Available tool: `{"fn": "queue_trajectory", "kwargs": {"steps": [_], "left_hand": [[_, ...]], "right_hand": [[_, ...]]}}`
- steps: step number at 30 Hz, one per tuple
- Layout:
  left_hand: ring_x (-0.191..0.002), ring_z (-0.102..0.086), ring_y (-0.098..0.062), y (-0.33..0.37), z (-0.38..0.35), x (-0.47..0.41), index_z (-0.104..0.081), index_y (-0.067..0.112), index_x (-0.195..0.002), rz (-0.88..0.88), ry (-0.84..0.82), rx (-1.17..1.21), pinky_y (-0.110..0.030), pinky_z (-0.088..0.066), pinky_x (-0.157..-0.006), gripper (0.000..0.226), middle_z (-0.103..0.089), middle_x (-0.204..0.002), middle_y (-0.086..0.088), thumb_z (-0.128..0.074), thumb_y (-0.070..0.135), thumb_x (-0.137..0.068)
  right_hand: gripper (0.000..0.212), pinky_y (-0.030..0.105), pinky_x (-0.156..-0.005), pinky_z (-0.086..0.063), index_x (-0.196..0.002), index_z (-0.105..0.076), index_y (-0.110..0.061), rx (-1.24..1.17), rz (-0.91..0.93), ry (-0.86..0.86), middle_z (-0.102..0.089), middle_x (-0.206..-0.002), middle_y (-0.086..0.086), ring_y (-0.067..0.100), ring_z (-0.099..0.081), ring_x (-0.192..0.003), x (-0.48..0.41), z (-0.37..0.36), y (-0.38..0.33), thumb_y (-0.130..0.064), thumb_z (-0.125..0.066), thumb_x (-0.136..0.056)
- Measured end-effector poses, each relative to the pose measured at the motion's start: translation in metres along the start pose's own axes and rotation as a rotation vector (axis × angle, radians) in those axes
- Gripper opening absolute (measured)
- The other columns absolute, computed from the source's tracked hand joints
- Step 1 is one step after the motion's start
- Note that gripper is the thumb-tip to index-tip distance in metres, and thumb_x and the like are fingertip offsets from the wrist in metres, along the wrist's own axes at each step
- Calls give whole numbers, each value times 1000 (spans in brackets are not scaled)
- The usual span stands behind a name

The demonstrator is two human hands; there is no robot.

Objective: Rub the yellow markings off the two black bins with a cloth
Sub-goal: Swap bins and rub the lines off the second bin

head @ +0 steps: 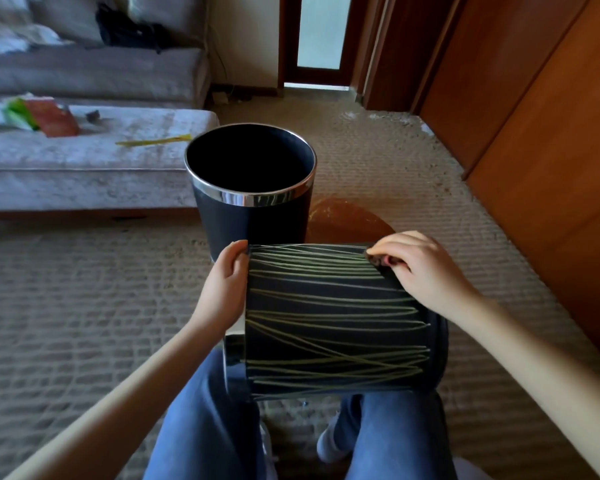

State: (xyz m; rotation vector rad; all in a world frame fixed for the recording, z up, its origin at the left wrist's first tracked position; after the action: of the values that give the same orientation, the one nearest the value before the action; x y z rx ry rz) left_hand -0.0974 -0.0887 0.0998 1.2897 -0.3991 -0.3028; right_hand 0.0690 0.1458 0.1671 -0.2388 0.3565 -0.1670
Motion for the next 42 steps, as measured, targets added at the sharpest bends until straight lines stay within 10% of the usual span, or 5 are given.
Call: {"fn": "queue_trajectory", "kwargs": {"steps": [18,42], "left_hand": [[-145,-36,-12,-1,6,27,-38,17,-154,-42,34,-54,-31,-26,-121,46,-42,-157,1,-39,25,-108],[-144,-39,-15,0,4,21,-38,18,-153,-25,27,-38,-38,-30,-121,45,-45,-155,0,-36,25,-109]], "right_hand": [[45,42,-95,-48,-111,-74,-20,-20,-39,-113,-71,-112,-2,28,-61,-105,-32,-28,-15,11,-56,-84],[52,31,-102,-42,-110,-76,-17,-122,165,-35,-71,-113,-4,16,-57,-111,47,-2,-61,11,-56,-71]]}}
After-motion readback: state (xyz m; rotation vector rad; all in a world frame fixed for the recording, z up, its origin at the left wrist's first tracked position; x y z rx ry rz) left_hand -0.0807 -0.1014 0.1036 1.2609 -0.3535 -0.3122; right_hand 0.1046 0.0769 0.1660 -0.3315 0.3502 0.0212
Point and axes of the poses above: each hand's wrist, its own x-axis away from the middle knuckle, its own z-axis out of the back of the hand, y = z × x, the point moved 7 cm from there along -x, towards the middle knuckle
